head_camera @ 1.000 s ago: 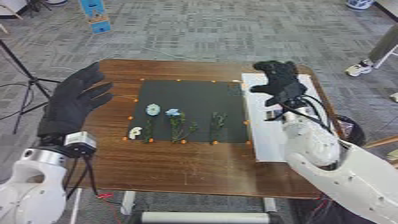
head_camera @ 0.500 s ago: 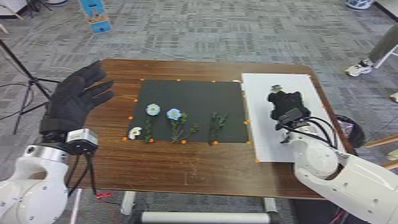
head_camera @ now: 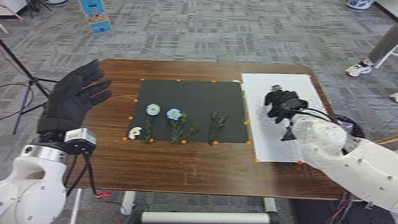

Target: Arrange flowers

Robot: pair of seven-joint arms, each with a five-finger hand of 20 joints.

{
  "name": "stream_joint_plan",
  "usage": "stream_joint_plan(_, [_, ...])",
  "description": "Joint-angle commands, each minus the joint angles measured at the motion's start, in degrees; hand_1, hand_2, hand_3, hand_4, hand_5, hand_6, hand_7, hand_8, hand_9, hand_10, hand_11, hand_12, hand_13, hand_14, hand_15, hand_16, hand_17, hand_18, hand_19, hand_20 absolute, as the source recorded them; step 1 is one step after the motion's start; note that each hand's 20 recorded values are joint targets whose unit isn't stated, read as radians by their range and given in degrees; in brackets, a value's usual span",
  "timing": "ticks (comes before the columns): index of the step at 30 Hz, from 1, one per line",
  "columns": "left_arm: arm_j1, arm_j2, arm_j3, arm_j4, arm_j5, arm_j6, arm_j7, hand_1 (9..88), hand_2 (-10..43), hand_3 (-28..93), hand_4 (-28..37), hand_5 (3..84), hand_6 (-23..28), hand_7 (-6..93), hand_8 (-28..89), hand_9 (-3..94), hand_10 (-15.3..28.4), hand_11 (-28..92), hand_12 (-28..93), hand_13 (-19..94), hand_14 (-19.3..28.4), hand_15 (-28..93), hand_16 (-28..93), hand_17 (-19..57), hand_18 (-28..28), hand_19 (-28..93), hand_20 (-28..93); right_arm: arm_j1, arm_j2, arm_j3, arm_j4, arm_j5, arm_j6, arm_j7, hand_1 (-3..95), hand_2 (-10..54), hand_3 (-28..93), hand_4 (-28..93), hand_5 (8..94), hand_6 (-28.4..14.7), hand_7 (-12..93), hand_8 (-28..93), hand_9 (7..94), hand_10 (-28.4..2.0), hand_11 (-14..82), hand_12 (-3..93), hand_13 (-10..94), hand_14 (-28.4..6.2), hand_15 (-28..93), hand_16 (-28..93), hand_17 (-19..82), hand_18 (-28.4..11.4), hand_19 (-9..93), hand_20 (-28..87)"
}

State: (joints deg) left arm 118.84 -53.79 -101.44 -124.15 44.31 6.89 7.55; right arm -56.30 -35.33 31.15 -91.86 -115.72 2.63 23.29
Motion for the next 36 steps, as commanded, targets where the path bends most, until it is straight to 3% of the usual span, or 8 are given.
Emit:
stream_joint_plan(1, [0.3,0.40,-0.54,-0.46,0.23,0.41,0.15,24.6,-7.5,72,-28.3,29.1,3.1,21.4,-11,25.4,12.1,24,15,24,14.8,30,1,-7.5,23.9,50,13,9.1,2.3,-6.2,0.5,-5.3,2.7,2.5,48.9,-9.5,76,-28,48.0,0.2,31,-15,45.8,-9.0,28.7,23.4,55,-8.4,80,33,30,-19.3,85,54])
stream_joint_plan(4, [0.3,0.39,-0.47,-0.46,0.38,0.27,0.18,24.6,-7.5,72,-28.3,29.1,3.1,21.3,-11,25.4,12.2,24,16,24,14.7,30,1,-7.5,23.9,50,13,10.4,2.3,-7.6,0.8,-5.3,3.8,2.8,48.1,-9.5,77,-28,47.9,0.2,31,-15,44.9,-10.3,28.9,24.1,55,-8.4,80,32,29,-19.2,85,55])
stream_joint_plan(8, [0.1,0.38,-0.11,-0.16,0.21,-0.13,-0.24,24.5,-7.5,72,-28.3,29.4,3.4,21.1,-11,25.4,12.1,24,16,24,14.7,30,1,-7.5,23.9,50,13,12.4,1.7,-10.2,1.7,-6.4,4.2,3.7,46.3,-9.5,80,-28,48.8,0.2,34,-16,42.0,-12.7,40.8,31.8,55,-9.2,84,34,29,-18.9,86,55])
stream_joint_plan(13, [-0.2,0.45,0.28,-0.03,0.28,-0.43,0.07,24.5,-7.5,72,-28.3,29.6,3.4,20.9,-11,25.4,12.0,24,16,24,14.8,30,1,-7.5,23.8,50,13,12.9,1.1,-11.5,3.0,-6.8,1.6,4.1,46.7,-9.5,80,-28,50.0,0.1,35,-16,40.9,-13.4,47.2,35.6,55,-9.3,84,37,29,-18.8,86,56])
stream_joint_plan(21, [0.3,0.27,-0.23,-0.35,0.25,-0.50,-0.14,24.5,-7.4,72,-28.3,29.4,3.3,20.9,-11,25.4,12.1,24,16,24,14.8,30,1,-7.5,23.8,50,13,10.2,-0.4,-9.1,4.3,-10.5,0.4,4.8,47.2,-9.5,78,-28,50.4,0.2,36,-16,41.6,-13.4,46.4,34.8,55,-9.4,84,37,29,-18.8,86,56])
stream_joint_plan(32, [0.1,0.01,0.12,-0.14,0.19,-0.09,-0.10,24.6,-7.5,72,-28.3,29.4,3.3,20.9,-11,25.5,12.1,24,16,24,14.9,30,1,-7.5,23.9,50,13,10.3,-2.1,-9.5,5.7,-9.4,-0.8,6.1,45.8,-9.5,79,-28,50.5,0.2,37,-16,41.0,-13.9,50.8,37.8,55,-9.7,84,38,29,-18.8,86,56])
stream_joint_plan(36, [0.1,-0.31,0.27,-0.37,-0.01,-0.13,-0.14,24.6,-7.5,72,-28.3,29.4,3.2,20.9,-11,25.5,12.1,24,16,24,14.8,30,1,-7.5,23.9,50,13,9.5,-2.5,-9.6,6.6,-10.2,1.1,6.8,44.3,-9.5,80,-28,50.5,0.1,37,-16,41.3,-14.0,51.0,37.8,55,-9.8,84,38,29,-18.8,86,56])
